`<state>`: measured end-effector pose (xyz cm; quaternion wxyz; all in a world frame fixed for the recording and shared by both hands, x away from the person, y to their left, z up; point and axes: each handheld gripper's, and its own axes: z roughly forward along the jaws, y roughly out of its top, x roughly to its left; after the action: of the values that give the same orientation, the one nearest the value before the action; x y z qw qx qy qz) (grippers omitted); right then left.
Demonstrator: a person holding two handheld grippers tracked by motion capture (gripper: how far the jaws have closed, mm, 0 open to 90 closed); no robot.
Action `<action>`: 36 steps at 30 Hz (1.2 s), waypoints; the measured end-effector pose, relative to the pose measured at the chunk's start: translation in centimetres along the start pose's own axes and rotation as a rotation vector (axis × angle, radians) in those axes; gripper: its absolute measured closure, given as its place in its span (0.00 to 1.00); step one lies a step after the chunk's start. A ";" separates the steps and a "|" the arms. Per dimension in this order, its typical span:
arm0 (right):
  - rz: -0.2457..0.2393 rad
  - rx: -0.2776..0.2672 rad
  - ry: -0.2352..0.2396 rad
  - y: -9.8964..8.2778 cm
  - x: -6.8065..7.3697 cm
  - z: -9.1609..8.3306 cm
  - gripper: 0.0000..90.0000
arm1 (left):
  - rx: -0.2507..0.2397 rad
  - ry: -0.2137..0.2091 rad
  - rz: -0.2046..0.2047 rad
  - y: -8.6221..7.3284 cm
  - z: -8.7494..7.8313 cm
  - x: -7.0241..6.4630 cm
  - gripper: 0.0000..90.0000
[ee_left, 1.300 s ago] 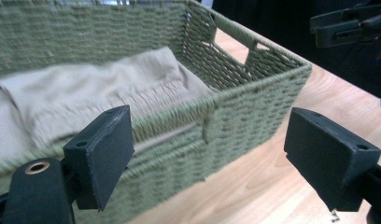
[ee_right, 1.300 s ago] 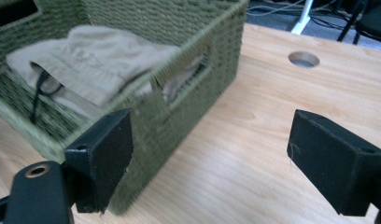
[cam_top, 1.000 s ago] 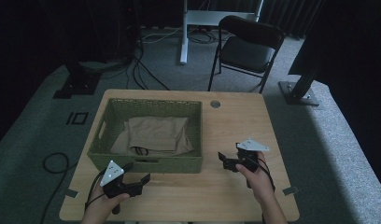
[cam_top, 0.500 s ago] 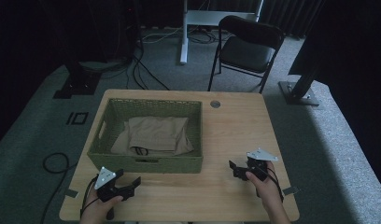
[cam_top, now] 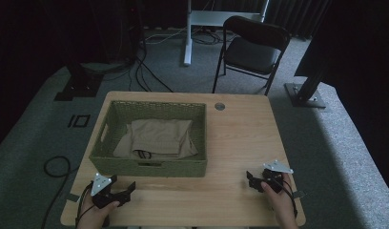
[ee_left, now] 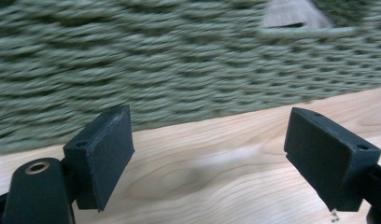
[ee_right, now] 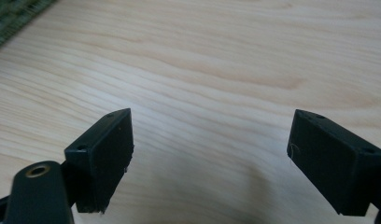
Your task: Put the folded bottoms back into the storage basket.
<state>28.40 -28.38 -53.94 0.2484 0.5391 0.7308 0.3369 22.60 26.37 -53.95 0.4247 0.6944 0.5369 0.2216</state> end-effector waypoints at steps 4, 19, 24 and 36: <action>0.017 0.012 -0.033 -0.5 -0.7 -0.2 0.15 | 0.010 0.040 -0.013 -0.4 -0.4 0.7 0.18; 0.114 0.058 -0.145 -1.8 -3.2 -0.9 0.15 | 0.022 0.143 -0.076 -1.3 -1.8 3.3 0.18; 0.137 0.066 -0.151 -2.4 -3.4 -0.7 0.14 | 0.038 0.198 -0.073 -1.5 -1.8 3.7 0.18; 0.171 0.054 -0.171 -2.6 -3.7 -0.7 0.13 | 0.085 0.311 -0.064 -2.2 -1.2 4.3 0.18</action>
<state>27.34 -32.53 -55.46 0.2655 0.6327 0.6673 0.2897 21.83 30.93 -55.78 0.3136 0.6515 0.6270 0.2898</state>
